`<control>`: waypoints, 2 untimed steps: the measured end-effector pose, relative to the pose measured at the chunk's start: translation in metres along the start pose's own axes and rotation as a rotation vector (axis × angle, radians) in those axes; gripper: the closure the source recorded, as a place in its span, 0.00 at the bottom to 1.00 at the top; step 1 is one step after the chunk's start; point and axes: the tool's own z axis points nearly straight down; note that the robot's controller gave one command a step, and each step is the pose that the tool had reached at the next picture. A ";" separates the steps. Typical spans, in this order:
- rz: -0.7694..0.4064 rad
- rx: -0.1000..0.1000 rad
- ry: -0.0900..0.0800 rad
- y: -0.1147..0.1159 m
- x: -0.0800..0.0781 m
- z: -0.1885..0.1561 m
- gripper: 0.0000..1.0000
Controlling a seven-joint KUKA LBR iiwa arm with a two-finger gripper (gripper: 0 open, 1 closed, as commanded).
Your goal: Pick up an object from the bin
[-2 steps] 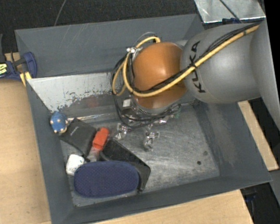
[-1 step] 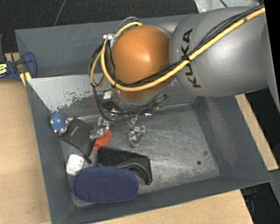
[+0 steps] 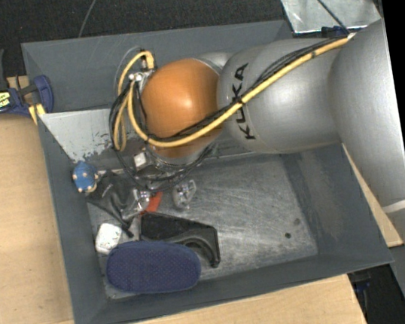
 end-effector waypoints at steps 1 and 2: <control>0.001 0.006 -0.015 -0.001 -0.007 -0.004 1.00; 0.021 0.002 -0.003 0.009 -0.071 -0.117 1.00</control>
Offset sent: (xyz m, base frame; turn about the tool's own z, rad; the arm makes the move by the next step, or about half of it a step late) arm 0.0000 0.0000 0.0000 0.0000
